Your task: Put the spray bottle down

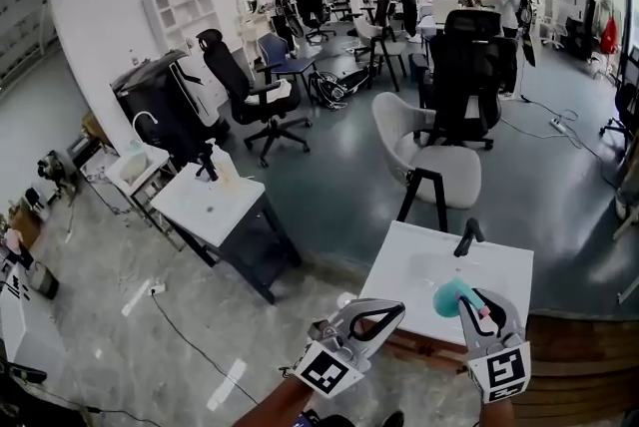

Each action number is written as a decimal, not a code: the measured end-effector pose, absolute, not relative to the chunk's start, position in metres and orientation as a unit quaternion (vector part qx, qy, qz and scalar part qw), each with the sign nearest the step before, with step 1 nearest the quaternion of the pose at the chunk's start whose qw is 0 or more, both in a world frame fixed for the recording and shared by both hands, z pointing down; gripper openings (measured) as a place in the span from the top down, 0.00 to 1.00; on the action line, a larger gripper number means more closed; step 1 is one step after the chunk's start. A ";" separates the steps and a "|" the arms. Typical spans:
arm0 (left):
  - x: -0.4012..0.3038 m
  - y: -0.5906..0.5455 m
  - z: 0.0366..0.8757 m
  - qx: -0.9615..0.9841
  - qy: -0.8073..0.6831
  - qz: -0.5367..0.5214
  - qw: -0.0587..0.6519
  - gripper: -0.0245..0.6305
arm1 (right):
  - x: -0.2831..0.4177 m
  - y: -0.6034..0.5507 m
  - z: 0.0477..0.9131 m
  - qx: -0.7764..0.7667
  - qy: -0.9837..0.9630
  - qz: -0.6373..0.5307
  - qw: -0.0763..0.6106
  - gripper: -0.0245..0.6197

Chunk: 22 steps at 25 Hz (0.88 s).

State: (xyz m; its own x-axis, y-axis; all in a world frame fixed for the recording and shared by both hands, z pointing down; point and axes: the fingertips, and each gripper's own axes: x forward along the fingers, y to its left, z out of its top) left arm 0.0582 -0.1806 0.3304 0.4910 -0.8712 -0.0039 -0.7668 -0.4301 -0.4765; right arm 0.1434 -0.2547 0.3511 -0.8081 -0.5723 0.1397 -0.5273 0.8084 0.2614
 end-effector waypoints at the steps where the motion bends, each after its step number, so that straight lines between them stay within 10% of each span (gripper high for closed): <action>1: 0.060 -0.182 0.331 -0.837 0.488 -0.125 0.214 0.96 | 0.145 -0.256 0.351 0.292 -0.946 -0.101 0.102 0.83; 22: -0.029 -0.264 0.321 -0.852 0.458 -0.089 0.238 0.96 | 0.073 -0.327 0.351 0.341 -0.926 -0.114 0.115 0.83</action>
